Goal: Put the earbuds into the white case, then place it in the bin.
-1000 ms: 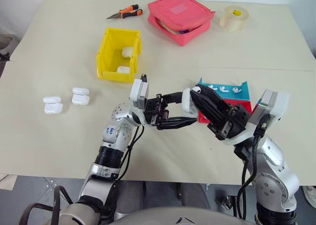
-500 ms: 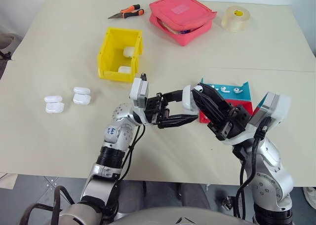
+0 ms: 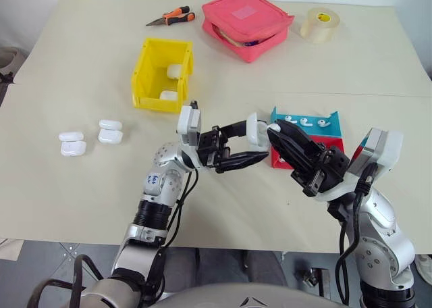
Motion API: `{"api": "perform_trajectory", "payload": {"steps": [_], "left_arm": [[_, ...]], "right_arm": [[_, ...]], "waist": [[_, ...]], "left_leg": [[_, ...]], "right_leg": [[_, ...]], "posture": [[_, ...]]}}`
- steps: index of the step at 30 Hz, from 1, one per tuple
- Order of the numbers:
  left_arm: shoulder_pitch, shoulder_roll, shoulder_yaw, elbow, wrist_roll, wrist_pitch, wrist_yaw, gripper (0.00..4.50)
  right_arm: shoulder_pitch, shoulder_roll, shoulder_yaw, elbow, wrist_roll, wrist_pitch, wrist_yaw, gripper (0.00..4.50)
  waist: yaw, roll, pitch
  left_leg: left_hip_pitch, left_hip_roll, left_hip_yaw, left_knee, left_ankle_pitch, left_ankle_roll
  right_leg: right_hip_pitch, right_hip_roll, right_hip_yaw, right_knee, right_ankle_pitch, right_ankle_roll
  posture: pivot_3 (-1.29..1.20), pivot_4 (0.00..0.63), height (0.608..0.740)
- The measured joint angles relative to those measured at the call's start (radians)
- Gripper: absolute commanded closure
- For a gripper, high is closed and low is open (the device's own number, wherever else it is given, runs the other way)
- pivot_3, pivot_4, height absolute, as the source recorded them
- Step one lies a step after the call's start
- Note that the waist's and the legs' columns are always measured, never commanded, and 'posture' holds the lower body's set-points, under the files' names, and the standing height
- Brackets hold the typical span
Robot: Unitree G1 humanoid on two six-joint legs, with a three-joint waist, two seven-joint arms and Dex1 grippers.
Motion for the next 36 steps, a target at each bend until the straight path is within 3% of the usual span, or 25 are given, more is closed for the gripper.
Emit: {"api": "perform_trajectory", "payload": {"steps": [10,25,36], "left_arm": [[0.007,0.006,-0.009,-0.002,0.004,-0.019,-0.046,1.69],[0.020,0.023,-0.048,0.000,0.060,-0.075,-0.100,1.69],[0.022,0.046,-0.046,0.001,0.066,-0.086,-0.127,1.69]], "right_arm": [[-0.054,-0.027,-0.001,0.022,0.004,0.021,0.009,3.94],[-0.089,-0.318,-0.135,0.019,0.205,0.222,0.112,3.94],[-0.215,-0.375,-0.129,0.048,0.271,0.377,0.108,3.94]], "waist": [[0.000,0.000,0.000],[0.003,-0.001,0.000],[0.003,-0.001,0.000]], "left_leg": [[0.000,0.000,0.000,0.000,0.000,0.000],[0.000,0.000,0.000,0.000,0.000,0.000],[0.000,0.000,0.000,0.000,0.000,0.000]], "right_leg": [[0.000,0.000,0.000,0.000,0.000,0.000],[0.001,0.000,0.000,-0.001,0.000,0.000],[0.001,0.000,0.000,-0.001,0.000,0.000]], "posture": [[0.00,0.150,0.740],[0.00,0.150,0.740],[0.00,0.150,0.740]]}}
